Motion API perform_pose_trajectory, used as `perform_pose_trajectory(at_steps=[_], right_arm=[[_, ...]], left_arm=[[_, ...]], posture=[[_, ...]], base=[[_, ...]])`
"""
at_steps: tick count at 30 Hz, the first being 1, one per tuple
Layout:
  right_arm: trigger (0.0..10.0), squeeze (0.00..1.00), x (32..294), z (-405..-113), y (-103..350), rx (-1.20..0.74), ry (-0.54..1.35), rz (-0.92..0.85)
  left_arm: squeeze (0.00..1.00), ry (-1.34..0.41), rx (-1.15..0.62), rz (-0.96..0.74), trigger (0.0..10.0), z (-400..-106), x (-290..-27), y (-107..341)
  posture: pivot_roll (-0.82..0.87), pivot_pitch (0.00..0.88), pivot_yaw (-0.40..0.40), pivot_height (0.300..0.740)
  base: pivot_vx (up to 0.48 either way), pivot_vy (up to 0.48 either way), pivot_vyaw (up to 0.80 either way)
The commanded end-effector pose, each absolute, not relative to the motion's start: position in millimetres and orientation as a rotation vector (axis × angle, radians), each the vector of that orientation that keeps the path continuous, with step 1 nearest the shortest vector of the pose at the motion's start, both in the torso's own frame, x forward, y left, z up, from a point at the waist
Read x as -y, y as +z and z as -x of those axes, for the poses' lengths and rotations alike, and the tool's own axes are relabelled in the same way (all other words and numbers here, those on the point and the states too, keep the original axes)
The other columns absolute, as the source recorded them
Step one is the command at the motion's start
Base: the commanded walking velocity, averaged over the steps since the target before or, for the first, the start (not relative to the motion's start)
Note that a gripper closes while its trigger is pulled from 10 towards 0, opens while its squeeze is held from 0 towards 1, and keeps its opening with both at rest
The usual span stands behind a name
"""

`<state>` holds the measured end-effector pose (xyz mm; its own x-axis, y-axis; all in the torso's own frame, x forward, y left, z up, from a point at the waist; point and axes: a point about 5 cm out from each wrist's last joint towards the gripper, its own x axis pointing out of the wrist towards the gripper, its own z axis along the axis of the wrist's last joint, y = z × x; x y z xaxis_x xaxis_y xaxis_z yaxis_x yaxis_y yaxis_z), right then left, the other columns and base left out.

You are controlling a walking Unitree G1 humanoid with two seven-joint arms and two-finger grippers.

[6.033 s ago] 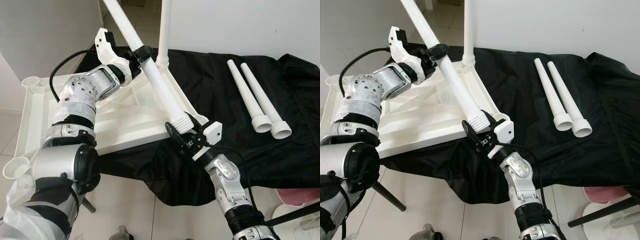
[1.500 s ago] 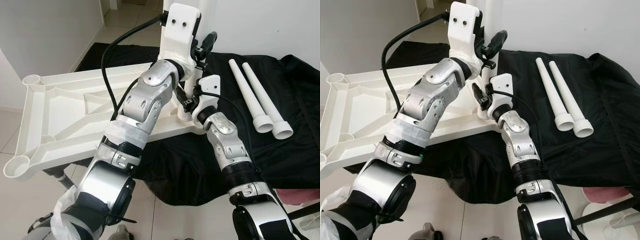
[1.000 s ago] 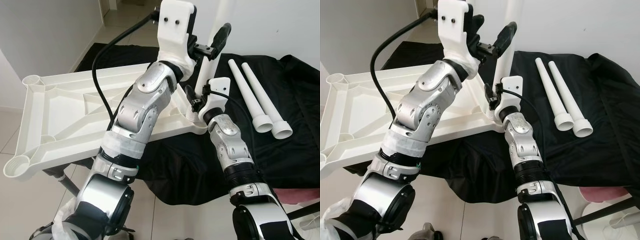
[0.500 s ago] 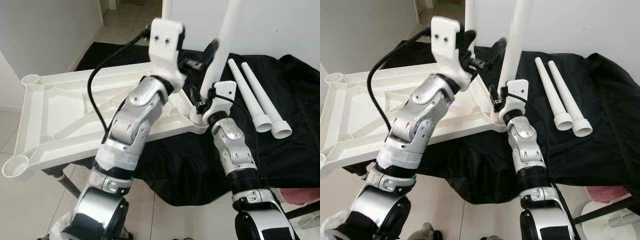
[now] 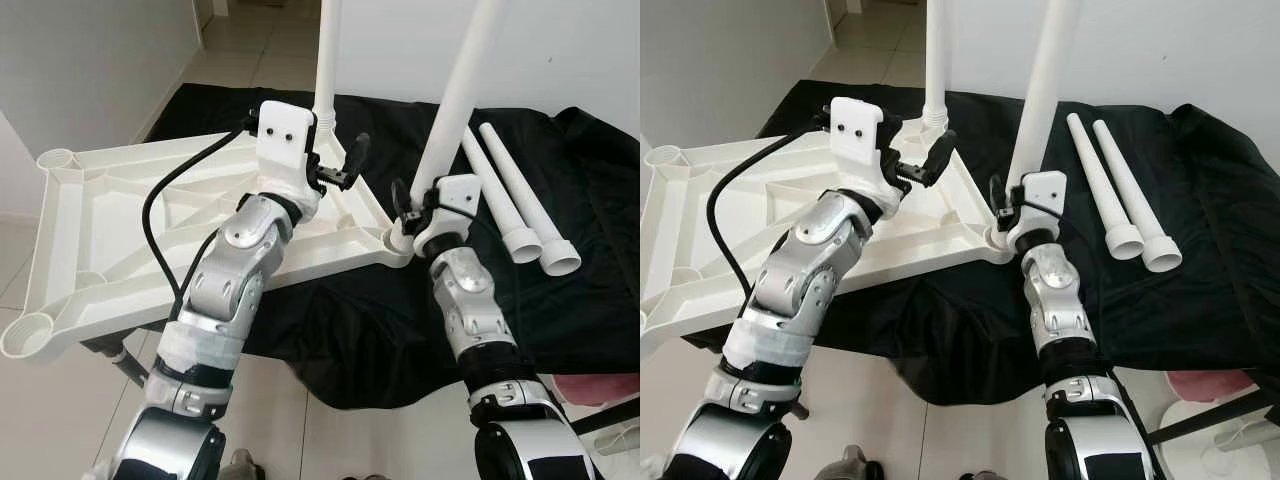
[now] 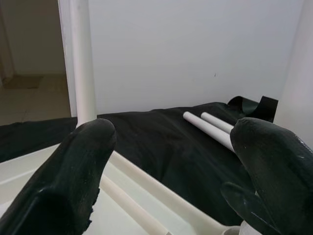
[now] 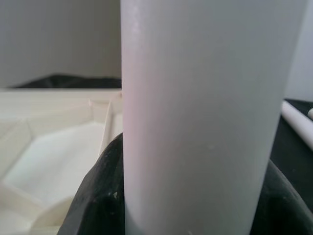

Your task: Building children table

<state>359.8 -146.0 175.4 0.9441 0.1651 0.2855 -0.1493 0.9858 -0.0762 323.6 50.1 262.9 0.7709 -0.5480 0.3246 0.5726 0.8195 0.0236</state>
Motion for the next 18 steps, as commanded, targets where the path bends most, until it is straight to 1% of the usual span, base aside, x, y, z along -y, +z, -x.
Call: perform_pose_trajectory(at_steps=[1, 4, 8, 18], right_arm=[[10.0, 0.00, 144.6, -360.7, 170.1, 0.281, 0.178, 0.089], [10.0, 0.00, 142.3, -360.2, 161.6, 0.253, 0.204, 0.140], [10.0, 0.00, 138.2, -361.1, 154.0, 0.234, 0.232, 0.131], [10.0, 0.00, 136.0, -365.1, 152.2, 0.237, 0.225, 0.123]], left_arm=[[0.00, -0.622, 0.319, 0.059, 10.0, -321.2, -48.7, 260.7], [0.00, -0.614, 0.313, 0.053, 10.0, -320.7, -49.8, 258.9], [0.00, -0.613, 0.314, 0.035, 10.0, -319.2, -50.7, 258.5], [0.00, -0.610, 0.310, 0.025, 10.0, -319.8, -52.5, 259.5]], posture=[[0.07, 0.073, -0.045, 0.740], [0.07, 0.072, -0.045, 0.740], [0.08, 0.064, -0.044, 0.740], [0.10, 0.069, -0.028, 0.740]], base=[[0.000, 0.000, 0.00], [0.000, 0.000, 0.00], [0.000, 0.000, 0.00], [0.000, 0.000, 0.00]])
